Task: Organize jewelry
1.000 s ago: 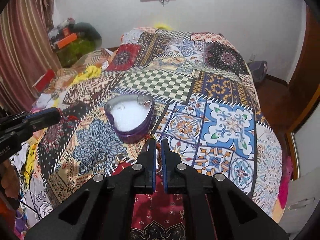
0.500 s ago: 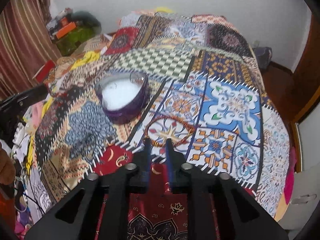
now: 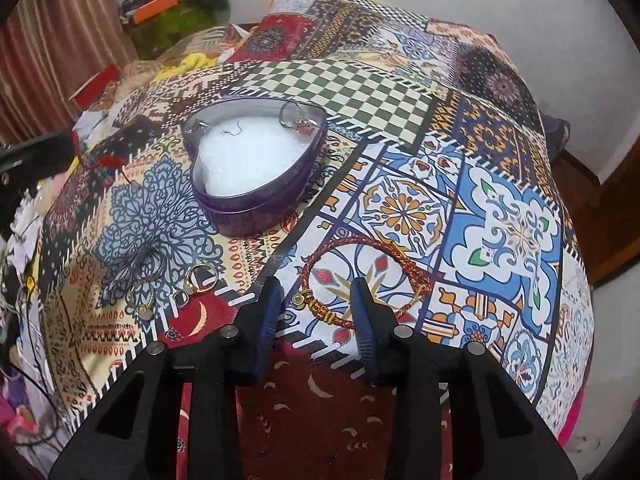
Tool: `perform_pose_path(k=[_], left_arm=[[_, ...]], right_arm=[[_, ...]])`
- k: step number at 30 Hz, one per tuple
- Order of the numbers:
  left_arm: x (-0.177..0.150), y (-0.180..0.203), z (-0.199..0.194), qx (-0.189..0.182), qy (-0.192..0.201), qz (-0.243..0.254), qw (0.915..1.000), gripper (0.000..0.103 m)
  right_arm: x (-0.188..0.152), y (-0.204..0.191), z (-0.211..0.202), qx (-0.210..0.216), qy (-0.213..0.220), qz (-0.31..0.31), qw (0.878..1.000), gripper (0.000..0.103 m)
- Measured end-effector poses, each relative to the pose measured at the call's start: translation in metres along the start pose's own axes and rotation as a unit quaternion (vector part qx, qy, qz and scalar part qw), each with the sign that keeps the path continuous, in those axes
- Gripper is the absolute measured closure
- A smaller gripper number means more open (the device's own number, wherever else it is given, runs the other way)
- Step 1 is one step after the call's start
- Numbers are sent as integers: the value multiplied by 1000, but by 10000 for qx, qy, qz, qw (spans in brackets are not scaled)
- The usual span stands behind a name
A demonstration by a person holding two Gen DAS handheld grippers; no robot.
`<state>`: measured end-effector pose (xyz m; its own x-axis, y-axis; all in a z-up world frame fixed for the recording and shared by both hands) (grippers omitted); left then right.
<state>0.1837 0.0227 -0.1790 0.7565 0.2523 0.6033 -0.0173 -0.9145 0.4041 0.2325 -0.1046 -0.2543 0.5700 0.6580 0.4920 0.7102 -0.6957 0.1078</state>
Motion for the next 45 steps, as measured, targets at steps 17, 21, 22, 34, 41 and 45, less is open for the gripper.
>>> perform_pose_path(k=[17,21,22,34,41,45], left_arm=[[20,12,-11,2,288,19,9996,97],[24,15,-14,21,366,54,9993,97],[26,16,-15,29,393,63,9992,97],[45,15,-10,56,556,69,9984,97],[51,12,2,129,544,111,9984,97],[55,9,14,143,473,86,9987,97]], right_arm=[[11,2,-46,20,601,246,9979,92],[26,3,-61,45,911,307,9954,92],[29,3,-63,46,966,312,9948,92],[65,3,-67,33,1365,248,9903,92],[80,0,-55,185,1414,225,9895,92],[85,-2,-42,278,1325,187,9906,92]])
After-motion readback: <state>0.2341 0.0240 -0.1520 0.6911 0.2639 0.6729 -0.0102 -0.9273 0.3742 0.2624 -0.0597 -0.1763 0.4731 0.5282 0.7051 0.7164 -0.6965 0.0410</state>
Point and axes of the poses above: each gripper's, at about its wrist camera, not at the fingertips, and z roughly the way its jaws point, y to its right, x to its top, the point moved 2 cm from there along z, roughly the way its jaws point, and after that the axes turned 15 degrees about -z, right-handed, at the moved point
